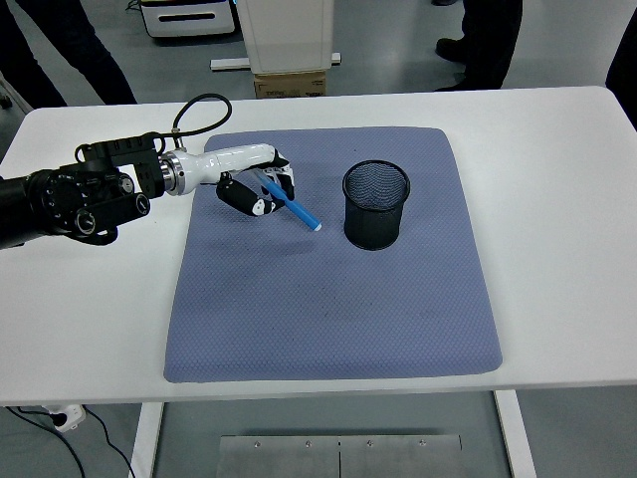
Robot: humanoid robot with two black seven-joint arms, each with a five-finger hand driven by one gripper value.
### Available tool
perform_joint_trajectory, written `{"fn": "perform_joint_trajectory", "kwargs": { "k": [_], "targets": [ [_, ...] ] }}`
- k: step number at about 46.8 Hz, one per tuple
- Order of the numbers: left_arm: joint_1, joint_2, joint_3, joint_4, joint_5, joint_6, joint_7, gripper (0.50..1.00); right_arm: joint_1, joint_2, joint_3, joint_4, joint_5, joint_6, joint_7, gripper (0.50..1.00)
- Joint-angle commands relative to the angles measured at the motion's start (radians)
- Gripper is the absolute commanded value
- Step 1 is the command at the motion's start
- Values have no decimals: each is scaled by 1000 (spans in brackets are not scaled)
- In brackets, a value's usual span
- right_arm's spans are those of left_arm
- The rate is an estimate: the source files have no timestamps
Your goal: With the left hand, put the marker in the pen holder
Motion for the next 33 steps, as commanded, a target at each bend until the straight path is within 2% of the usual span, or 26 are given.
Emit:
{"fn": "perform_joint_trajectory", "kwargs": {
  "k": [1, 6, 12, 33],
  "targets": [
    [-16, 1, 0, 0, -12, -2, 0, 500, 0, 0, 0, 0, 0, 0, -1, 1000],
    [-33, 3, 0, 0, -16, -11, 0, 500, 0, 0, 0, 0, 0, 0, -1, 1000],
    [-56, 37, 0, 0, -18, -37, 0, 500, 0, 0, 0, 0, 0, 0, -1, 1000],
    [-97, 44, 0, 0, -16, -39, -1, 500, 0, 0, 0, 0, 0, 0, -1, 1000]
  ]
}}
